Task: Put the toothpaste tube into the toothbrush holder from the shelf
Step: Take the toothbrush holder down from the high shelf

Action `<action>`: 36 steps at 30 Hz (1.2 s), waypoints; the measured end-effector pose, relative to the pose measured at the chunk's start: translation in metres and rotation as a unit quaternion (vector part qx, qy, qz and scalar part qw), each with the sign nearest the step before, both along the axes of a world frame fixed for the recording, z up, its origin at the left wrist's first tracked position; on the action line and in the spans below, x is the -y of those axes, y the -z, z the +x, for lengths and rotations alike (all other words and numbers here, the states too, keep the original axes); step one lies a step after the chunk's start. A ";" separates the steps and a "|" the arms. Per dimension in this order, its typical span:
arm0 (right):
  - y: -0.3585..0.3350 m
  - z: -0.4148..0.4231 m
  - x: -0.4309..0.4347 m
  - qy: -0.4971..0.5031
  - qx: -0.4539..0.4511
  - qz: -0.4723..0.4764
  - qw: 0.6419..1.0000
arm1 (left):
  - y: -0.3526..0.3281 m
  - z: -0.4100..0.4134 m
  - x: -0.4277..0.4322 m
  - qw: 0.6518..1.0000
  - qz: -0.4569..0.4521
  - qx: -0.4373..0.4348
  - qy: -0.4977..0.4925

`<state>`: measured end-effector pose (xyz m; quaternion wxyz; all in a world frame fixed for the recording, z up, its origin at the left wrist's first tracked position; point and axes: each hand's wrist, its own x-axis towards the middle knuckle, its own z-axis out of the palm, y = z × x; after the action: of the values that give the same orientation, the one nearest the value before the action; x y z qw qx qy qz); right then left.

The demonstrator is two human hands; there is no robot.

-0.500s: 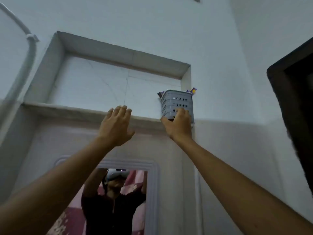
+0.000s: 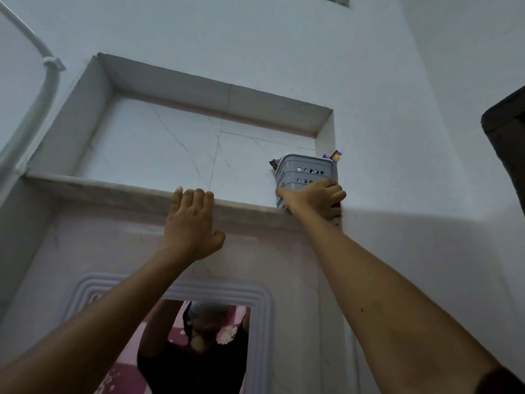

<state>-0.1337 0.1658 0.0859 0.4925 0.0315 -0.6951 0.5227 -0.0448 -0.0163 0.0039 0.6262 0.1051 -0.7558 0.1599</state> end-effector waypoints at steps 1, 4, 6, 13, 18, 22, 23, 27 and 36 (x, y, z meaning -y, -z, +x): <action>0.000 0.001 0.001 -0.007 0.002 -0.006 1.000 | 0.000 0.000 -0.002 1.000 0.008 0.002 -0.002; -0.003 0.005 0.000 -0.045 0.017 -0.028 0.998 | 0.000 0.003 -0.005 0.999 0.019 0.024 -0.010; -0.005 0.015 -0.004 -0.083 0.019 -0.042 0.995 | -0.002 0.008 -0.003 0.999 0.021 0.042 0.005; 0.003 0.067 -0.022 -0.218 -0.045 -0.073 0.972 | 0.024 0.059 -0.021 0.991 0.027 0.015 0.131; 0.043 0.104 -0.035 -0.263 -0.047 -0.050 0.962 | 0.061 0.087 -0.029 0.988 0.042 0.016 0.147; 0.104 0.120 -0.033 -0.294 -0.027 -0.047 0.954 | 0.095 0.106 -0.029 0.985 0.066 0.023 0.157; 0.123 0.122 -0.030 -0.300 -0.030 -0.054 0.952 | 0.108 0.110 -0.028 0.983 0.077 0.024 0.164; 0.211 0.125 -0.018 -0.331 -0.023 -0.067 0.941 | 0.180 0.125 -0.027 0.977 0.113 0.054 0.175; 0.430 0.143 -0.005 -0.351 0.035 -0.072 0.933 | 0.379 0.156 0.005 0.946 0.240 0.129 0.176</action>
<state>0.0090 0.1711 -0.3446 0.2541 0.2198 -0.6173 0.7114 0.1113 -0.0213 -0.3753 0.4975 0.0958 -0.8527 -0.1269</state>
